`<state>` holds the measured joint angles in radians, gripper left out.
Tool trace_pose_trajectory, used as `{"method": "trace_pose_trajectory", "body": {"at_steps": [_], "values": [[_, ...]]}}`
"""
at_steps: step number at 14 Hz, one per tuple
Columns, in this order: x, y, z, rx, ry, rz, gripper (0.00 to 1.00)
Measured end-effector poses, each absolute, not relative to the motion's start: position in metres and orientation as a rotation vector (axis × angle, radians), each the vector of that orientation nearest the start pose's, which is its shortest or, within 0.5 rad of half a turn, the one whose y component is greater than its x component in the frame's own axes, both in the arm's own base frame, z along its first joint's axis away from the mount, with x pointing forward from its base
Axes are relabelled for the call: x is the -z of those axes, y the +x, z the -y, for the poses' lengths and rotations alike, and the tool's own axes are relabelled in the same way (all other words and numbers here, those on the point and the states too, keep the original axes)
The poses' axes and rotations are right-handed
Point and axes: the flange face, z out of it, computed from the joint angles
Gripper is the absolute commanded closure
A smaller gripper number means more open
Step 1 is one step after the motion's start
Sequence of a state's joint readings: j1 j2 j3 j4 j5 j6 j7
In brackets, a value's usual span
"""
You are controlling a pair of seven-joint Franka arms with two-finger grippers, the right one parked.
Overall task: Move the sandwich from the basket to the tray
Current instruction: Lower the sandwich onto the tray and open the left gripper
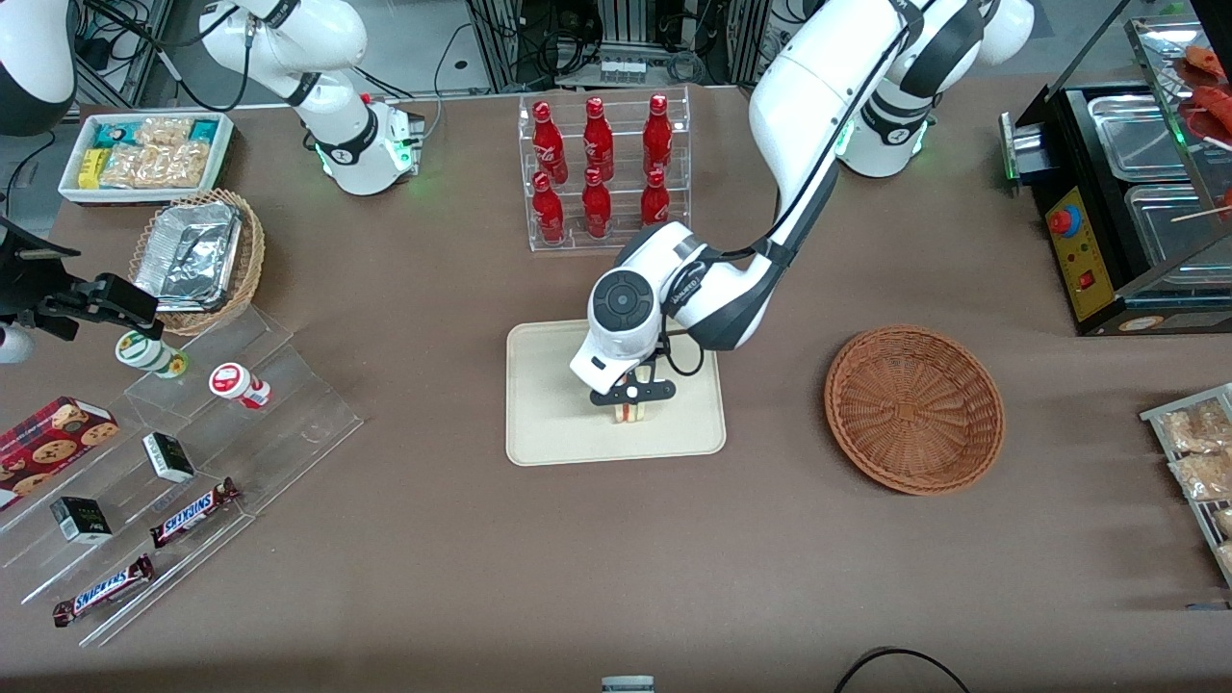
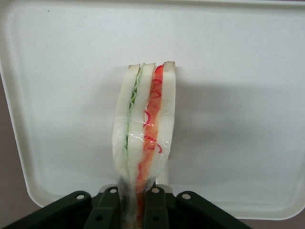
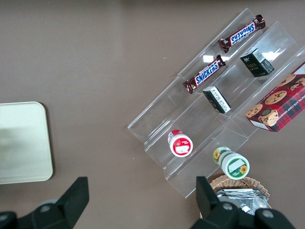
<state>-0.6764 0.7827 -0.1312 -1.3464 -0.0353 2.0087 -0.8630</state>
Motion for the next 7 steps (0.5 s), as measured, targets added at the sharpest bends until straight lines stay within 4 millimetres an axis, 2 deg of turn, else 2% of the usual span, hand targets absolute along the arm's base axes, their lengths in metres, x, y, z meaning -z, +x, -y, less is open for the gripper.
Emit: {"method": "trace_pose_trajectory", "body": {"at_steps": [3,4,5,6,7], "values": [[-0.246,0.517,0.512,-0.270,-3.118,0.214,1.00],[-0.242,0.518,0.513,-0.274,-3.114,0.225,0.90],[-0.238,0.518,0.513,-0.279,-3.111,0.230,0.64],[-0.234,0.518,0.513,-0.283,-3.108,0.232,0.10],[-0.233,0.519,0.513,-0.284,-3.108,0.233,0.00]]}}
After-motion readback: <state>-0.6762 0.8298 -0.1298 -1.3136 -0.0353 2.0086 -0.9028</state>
